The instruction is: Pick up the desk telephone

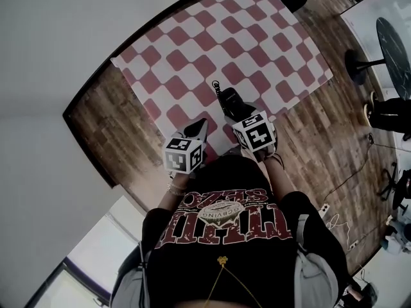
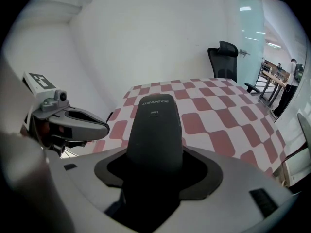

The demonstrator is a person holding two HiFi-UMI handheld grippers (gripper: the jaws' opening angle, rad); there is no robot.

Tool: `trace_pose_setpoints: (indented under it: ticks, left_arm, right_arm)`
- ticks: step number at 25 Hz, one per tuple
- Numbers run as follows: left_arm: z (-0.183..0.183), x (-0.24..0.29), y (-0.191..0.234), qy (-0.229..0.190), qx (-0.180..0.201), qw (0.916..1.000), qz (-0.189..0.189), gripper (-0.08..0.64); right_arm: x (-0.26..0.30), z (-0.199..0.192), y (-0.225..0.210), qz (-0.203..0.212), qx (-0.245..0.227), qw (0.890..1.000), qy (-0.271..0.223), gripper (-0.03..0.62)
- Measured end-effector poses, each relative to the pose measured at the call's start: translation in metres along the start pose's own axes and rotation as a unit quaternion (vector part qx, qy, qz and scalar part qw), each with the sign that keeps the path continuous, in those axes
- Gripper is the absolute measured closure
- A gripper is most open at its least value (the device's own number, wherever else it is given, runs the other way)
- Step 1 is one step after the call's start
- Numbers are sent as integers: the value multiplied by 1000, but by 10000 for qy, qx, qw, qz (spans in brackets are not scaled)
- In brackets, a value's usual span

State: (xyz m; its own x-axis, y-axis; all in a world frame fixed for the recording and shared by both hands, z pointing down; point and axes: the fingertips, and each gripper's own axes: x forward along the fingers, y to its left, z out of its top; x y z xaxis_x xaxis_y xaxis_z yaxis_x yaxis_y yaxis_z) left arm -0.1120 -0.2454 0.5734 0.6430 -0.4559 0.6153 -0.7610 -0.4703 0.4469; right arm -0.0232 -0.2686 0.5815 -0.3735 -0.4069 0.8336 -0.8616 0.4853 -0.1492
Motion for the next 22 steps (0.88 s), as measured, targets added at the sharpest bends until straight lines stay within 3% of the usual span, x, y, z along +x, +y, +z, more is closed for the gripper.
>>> trace_pose_setpoints:
  ticks: [22]
  left_arm:
    - [-2,2,8,-155,-235,9995,150,552]
  right_arm:
    - [-55,32,35,381,-435,9982,-132,311]
